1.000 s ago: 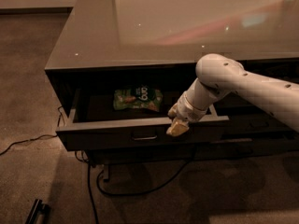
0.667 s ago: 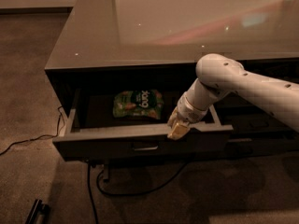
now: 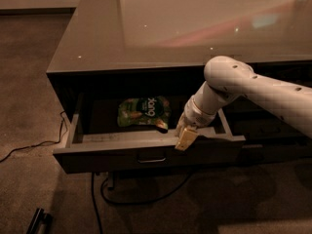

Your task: Open top drawer

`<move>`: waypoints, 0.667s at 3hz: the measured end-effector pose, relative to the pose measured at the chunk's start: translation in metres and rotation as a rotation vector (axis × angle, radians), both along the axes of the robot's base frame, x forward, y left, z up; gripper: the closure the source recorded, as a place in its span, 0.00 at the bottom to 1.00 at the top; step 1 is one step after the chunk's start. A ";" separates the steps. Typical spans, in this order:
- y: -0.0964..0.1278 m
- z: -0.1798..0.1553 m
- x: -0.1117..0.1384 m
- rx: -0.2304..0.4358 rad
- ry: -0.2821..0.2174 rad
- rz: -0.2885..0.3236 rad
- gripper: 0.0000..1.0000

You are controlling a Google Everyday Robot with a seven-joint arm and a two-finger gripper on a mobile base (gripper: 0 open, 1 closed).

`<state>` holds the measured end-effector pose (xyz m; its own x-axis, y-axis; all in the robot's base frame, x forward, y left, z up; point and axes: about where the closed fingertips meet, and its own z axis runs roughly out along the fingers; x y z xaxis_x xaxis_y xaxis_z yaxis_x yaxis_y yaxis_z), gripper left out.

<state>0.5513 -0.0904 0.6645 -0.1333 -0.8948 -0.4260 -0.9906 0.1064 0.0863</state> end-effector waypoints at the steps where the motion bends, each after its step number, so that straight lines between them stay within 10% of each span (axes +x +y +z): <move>1: 0.000 -0.004 -0.003 0.015 0.009 -0.002 0.39; 2: 0.002 -0.009 -0.008 0.032 0.021 -0.014 0.16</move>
Offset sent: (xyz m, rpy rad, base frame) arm -0.0518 0.0163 -0.0396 0.1714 0.1111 -0.1267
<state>0.5431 -0.0884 0.6559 -0.1551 -0.8788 -0.4512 -0.9869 0.1175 0.1104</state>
